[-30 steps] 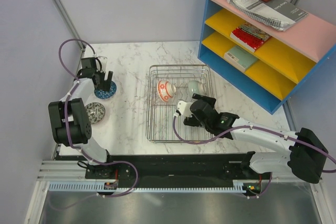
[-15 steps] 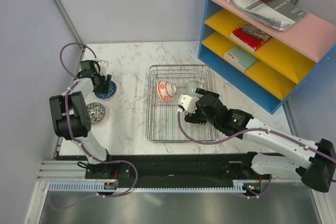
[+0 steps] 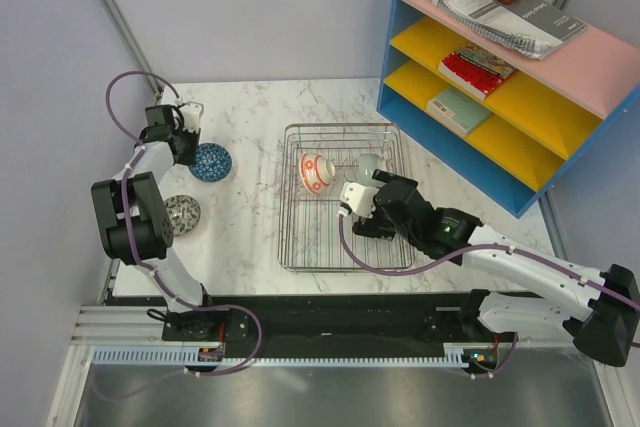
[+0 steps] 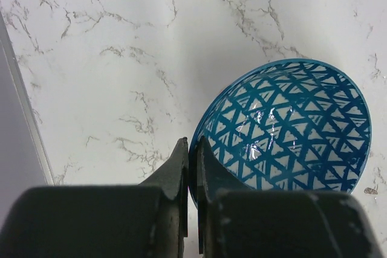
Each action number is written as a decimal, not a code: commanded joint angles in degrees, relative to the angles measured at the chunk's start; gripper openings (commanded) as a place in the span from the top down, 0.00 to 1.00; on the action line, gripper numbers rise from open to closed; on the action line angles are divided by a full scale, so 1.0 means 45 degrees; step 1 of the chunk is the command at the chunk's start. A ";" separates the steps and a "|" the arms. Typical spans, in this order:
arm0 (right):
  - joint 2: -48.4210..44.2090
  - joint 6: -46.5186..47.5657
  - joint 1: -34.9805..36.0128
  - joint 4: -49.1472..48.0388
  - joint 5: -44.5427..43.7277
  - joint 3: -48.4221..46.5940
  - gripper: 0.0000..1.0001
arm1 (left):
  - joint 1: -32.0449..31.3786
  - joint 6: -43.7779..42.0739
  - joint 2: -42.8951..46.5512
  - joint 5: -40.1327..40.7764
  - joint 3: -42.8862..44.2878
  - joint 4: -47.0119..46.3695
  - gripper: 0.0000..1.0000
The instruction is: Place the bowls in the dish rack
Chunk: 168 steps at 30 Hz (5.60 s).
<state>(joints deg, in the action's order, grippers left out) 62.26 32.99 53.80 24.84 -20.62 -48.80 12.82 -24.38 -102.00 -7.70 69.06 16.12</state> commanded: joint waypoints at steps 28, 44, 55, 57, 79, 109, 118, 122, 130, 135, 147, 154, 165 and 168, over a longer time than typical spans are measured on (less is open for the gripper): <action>0.3019 -0.6194 -0.2267 -0.0032 0.7057 -0.7885 0.02 | -0.3659 0.0535 0.6961 -0.7819 0.1531 0.3762 0.98; 0.5168 -1.4771 -0.5823 -0.5205 1.7119 -0.5486 0.02 | -0.5622 0.0633 0.7177 -0.9304 0.1041 0.3508 0.98; 0.4974 -1.8482 -0.5784 -0.9735 1.8606 -0.3767 0.02 | -0.6364 0.0340 0.6514 -0.8718 0.1119 0.3527 0.98; 0.4896 -1.8445 -0.5804 -0.9759 1.8528 -0.3591 0.02 | -0.6442 0.0340 0.6435 -0.8640 0.1236 0.3527 0.98; 0.5481 -1.6902 -0.5765 -0.8509 1.7512 -0.3512 0.02 | -0.7165 0.0711 0.7332 -0.7976 0.1568 0.3138 0.98; 0.5970 -1.8542 -0.5198 -1.0188 1.8118 -0.3454 0.04 | -0.7673 0.0965 0.7158 -0.7585 0.1100 0.2395 0.98; 0.5716 -1.9246 -0.5198 -1.1028 1.8079 -0.2966 0.22 | -0.7732 0.1023 0.7119 -0.7487 0.1041 0.2238 0.98; 0.5637 -1.9556 -0.5217 -1.1398 1.8020 -0.2692 0.31 | -0.7771 0.1004 0.7119 -0.7468 0.1021 0.2238 0.98; 0.5598 -1.9871 -0.5198 -1.1946 1.7962 -0.2516 0.67 | -0.7810 0.0965 0.7060 -0.7448 0.0963 0.2238 0.98; 0.5520 -1.9638 -0.5198 -1.1654 1.7689 -0.2477 1.00 | -0.7810 0.0945 0.7002 -0.7429 0.0963 0.2238 0.98; 0.5364 -1.8270 -0.5198 -0.9935 1.6673 -0.2535 1.00 | -0.7849 0.0984 0.6943 -0.7526 0.0943 0.2238 0.60; 0.5344 -1.7471 -0.5217 -0.9000 1.6107 -0.2613 1.00 | -0.7849 0.1238 0.6943 -0.7041 0.0943 0.2200 0.06; 0.5013 -1.3664 -0.5159 -0.5212 1.4057 -0.3665 1.00 | -0.6992 0.1571 0.7644 -0.3796 0.0671 0.2062 0.00; 0.4954 -1.2183 -0.5042 -0.3766 1.3354 -0.4232 1.00 | -0.6387 0.1357 0.8055 -0.3387 0.0260 0.2451 0.00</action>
<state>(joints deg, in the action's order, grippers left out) 88.05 -33.39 30.28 1.08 43.59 -61.49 -19.20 -18.70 -69.60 -27.83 71.90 26.89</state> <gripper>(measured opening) 0.741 0.993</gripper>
